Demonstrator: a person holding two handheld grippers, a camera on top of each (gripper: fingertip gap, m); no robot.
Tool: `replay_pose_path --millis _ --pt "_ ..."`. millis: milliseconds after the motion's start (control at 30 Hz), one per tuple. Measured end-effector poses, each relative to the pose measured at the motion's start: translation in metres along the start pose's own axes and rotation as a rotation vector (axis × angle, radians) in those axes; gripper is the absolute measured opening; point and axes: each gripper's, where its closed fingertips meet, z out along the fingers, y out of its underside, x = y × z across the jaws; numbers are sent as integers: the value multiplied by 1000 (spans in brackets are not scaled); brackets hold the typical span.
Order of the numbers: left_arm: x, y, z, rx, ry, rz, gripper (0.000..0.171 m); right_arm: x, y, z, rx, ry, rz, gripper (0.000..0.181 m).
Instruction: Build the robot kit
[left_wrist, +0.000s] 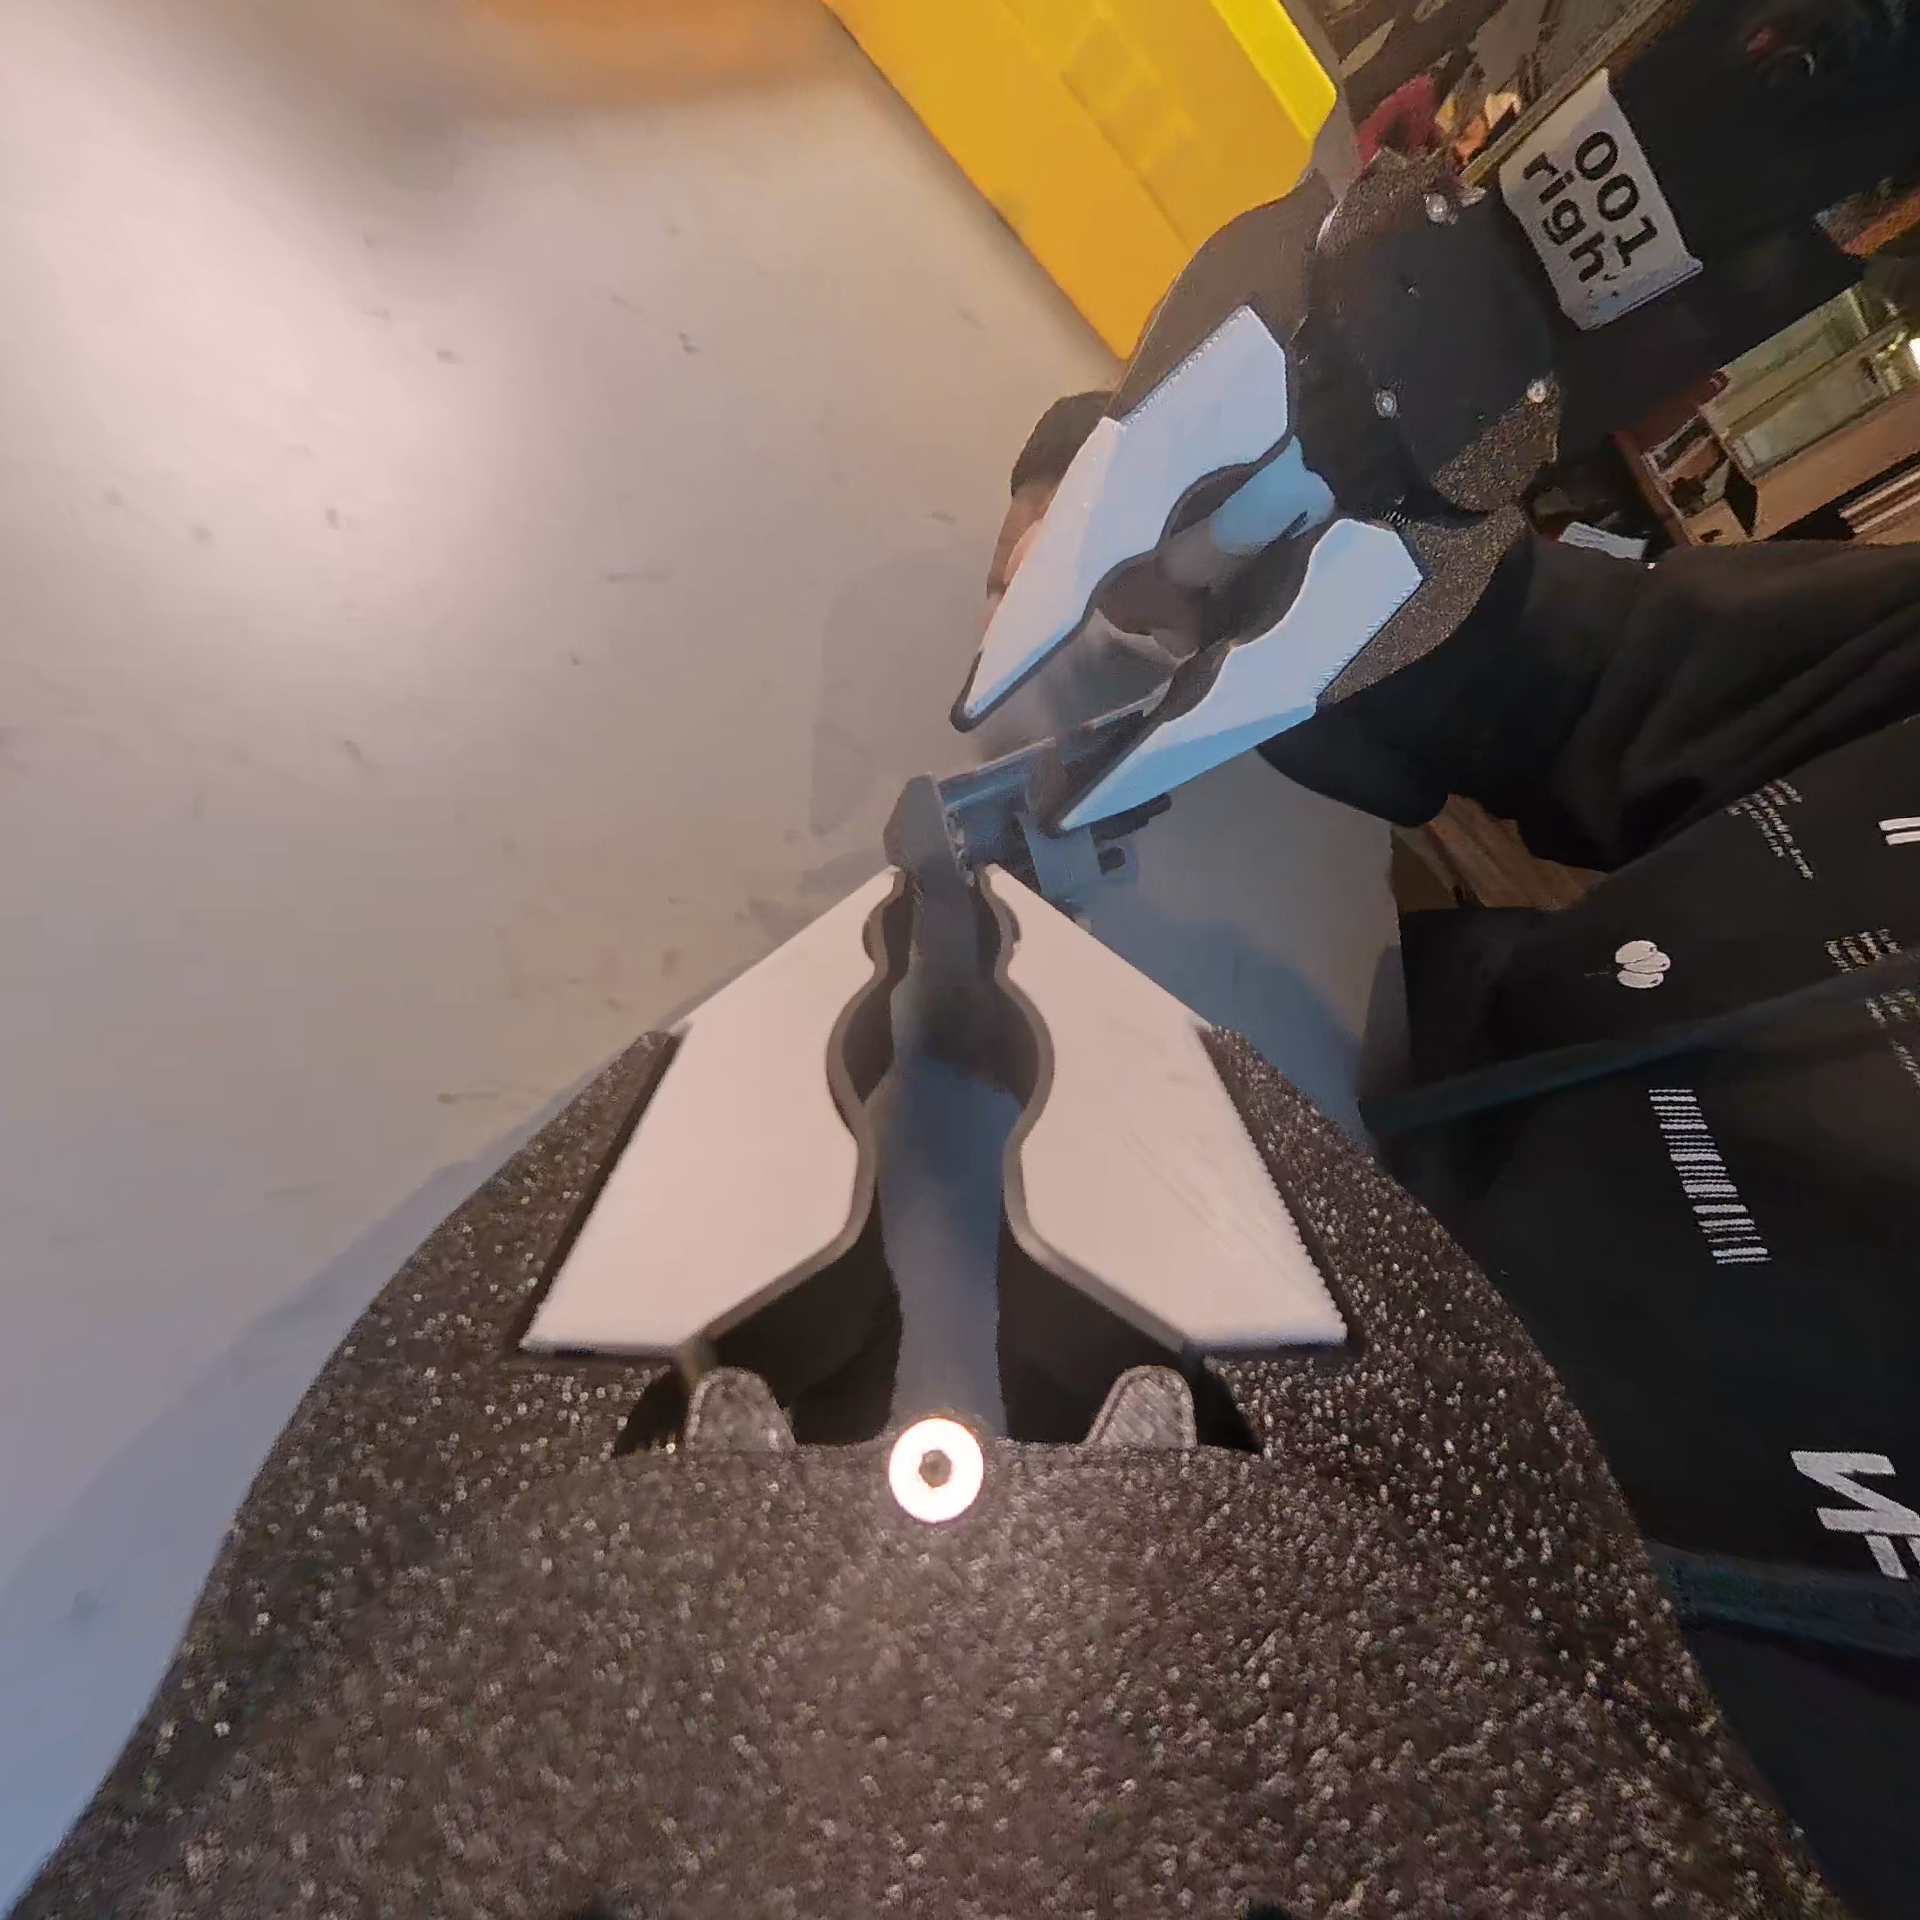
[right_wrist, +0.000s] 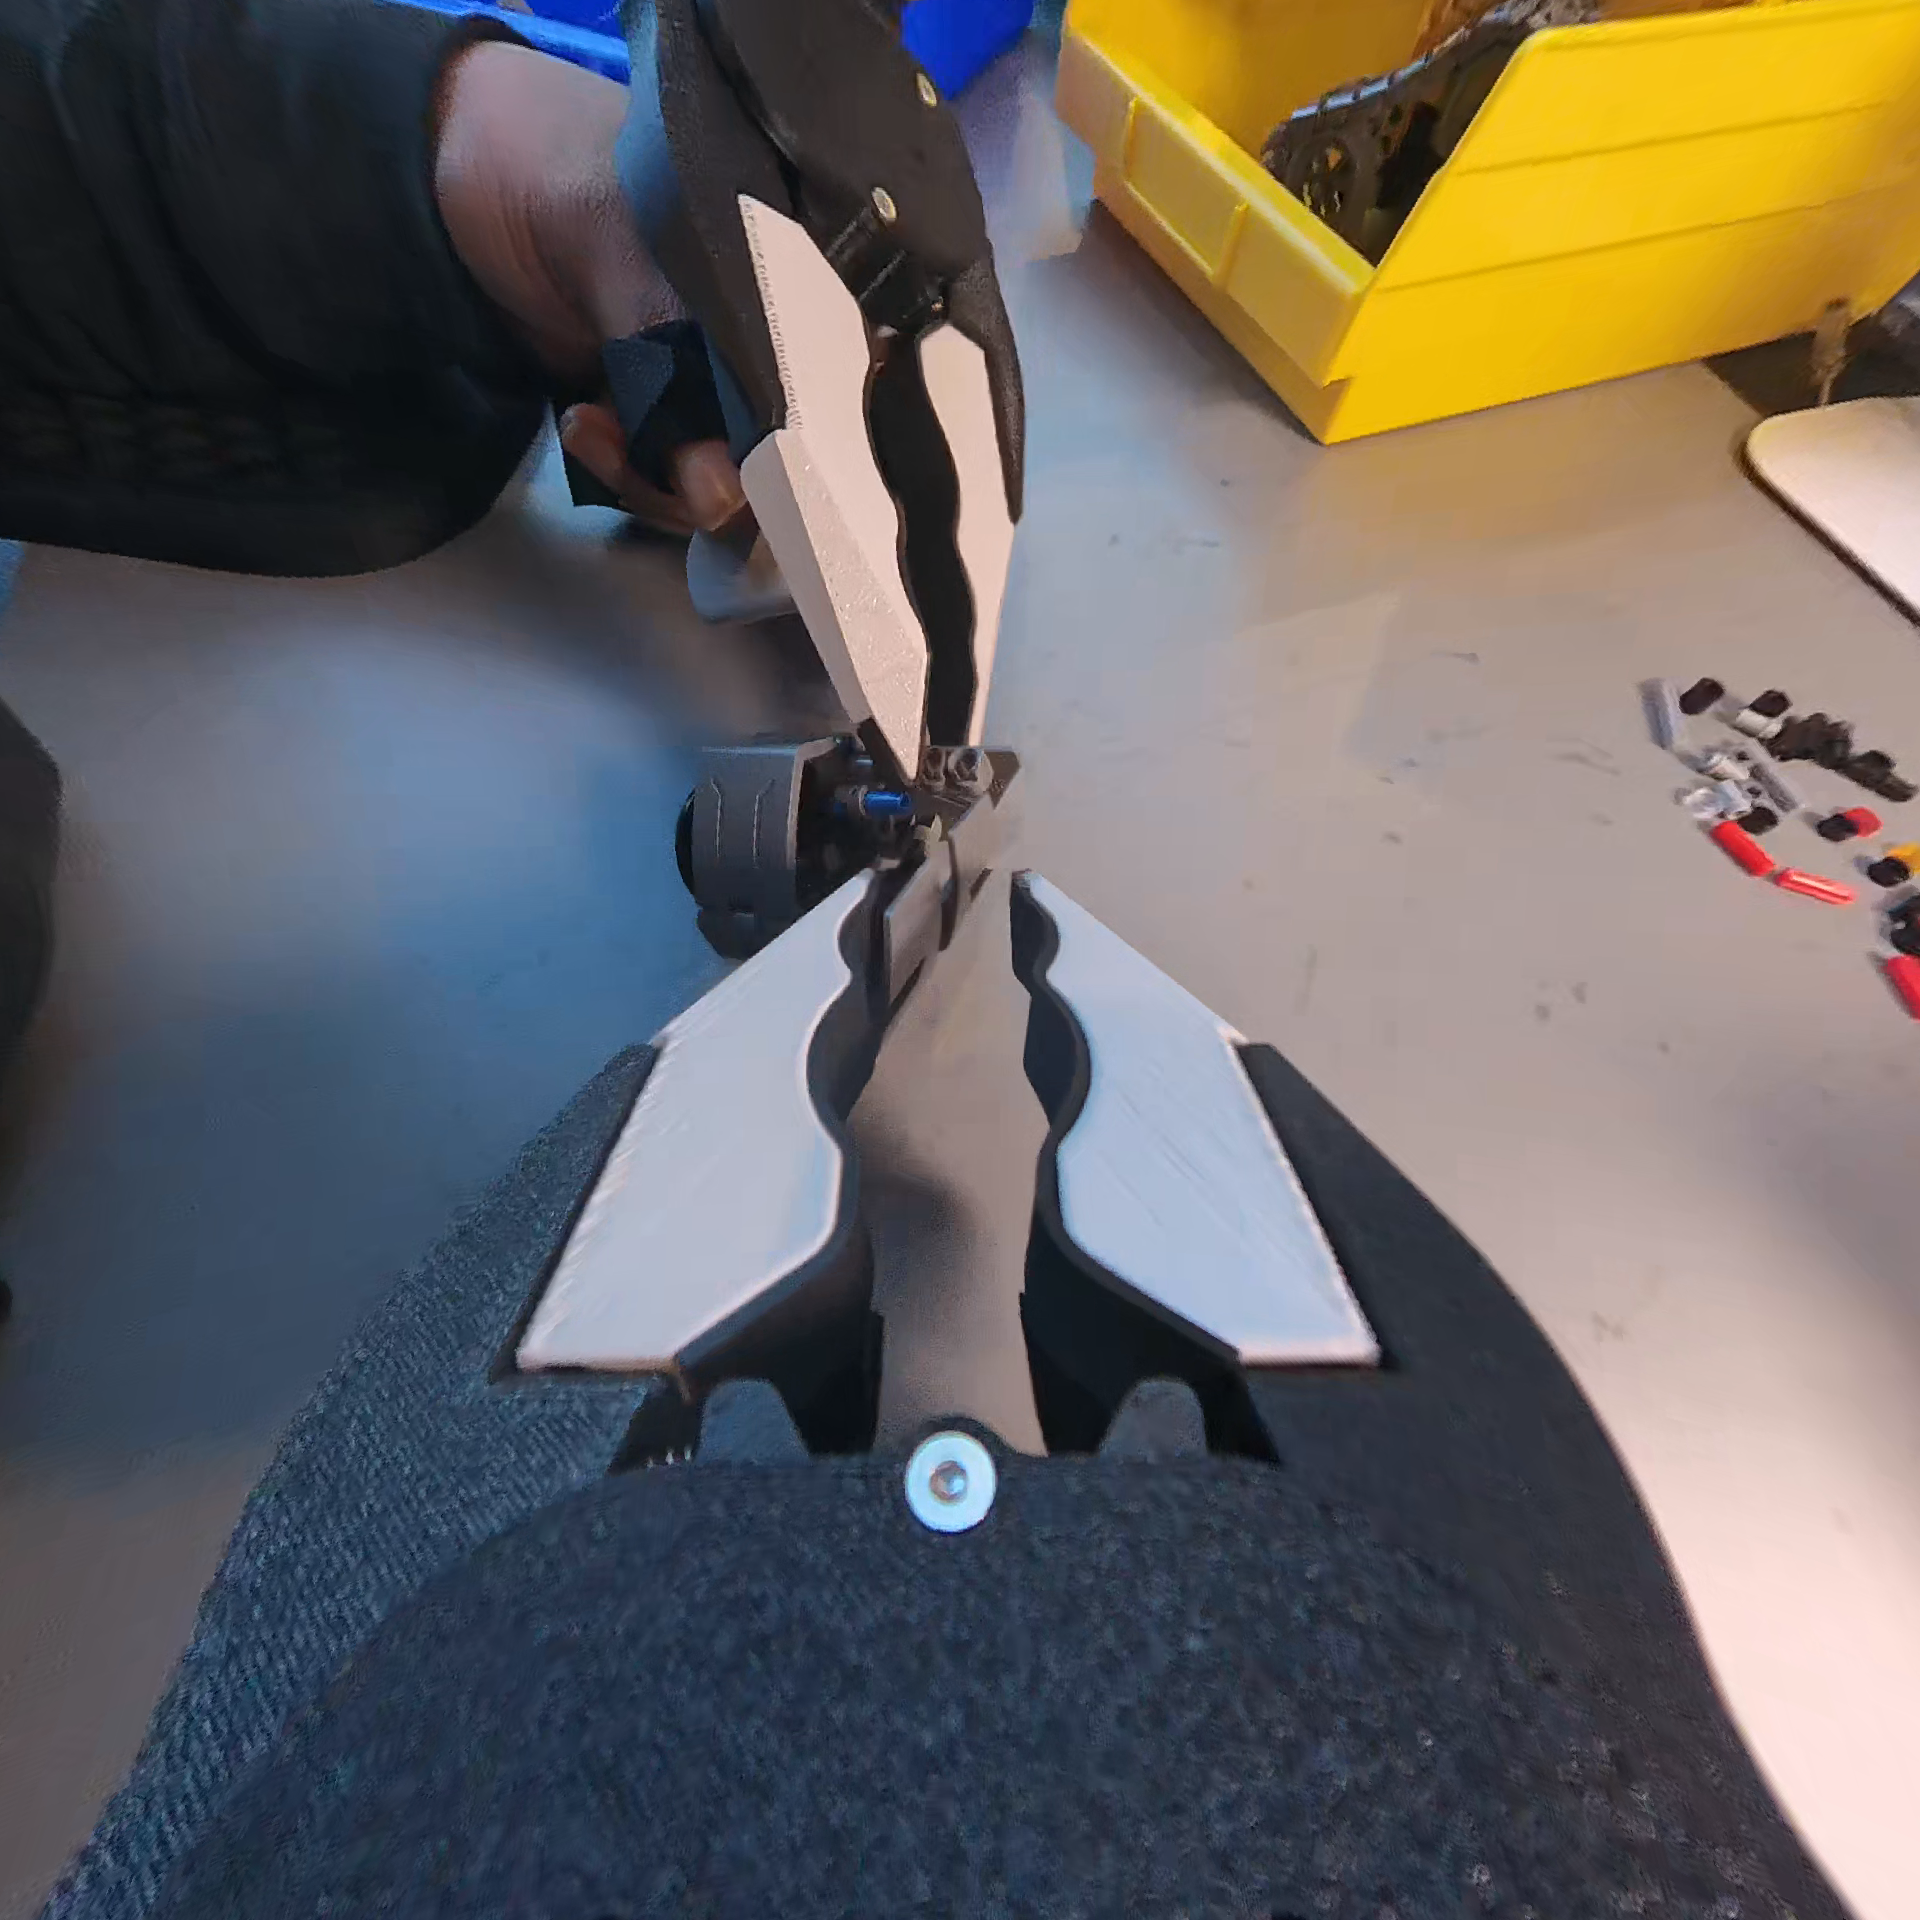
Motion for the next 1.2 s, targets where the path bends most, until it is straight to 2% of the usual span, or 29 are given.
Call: replay_pose_path --millis 267,467,533,700,867,1000,1133,1200 --pt "-3 -3 0 54 -106 24 10 -7 11 9 -121 -69 254 22" --pt "-3 -11 -6 132 -134 42 10 -2 4 11 -74 -108 369 18" --pt "-1 -15 -9 162 -120 33 11 8 -1 9 -20 -54 311 8" --pt "1 -19 -12 182 -100 29 12 18 -10 5 61 73 133 6" --pt "9 -21 -12 198 -50 42 27 22 -34 -7 167 227 -146 6" --pt "23 -29 -14 234 -28 133 24 16 -51 -19 280 287 -322 6" --pt "33 -40 -19 306 -65 287 23 11 -65 -30 410 236 -240 12" --pt "38 -47 -24 350 -111 384 23 11 -72 -36 465 198 -176 26"
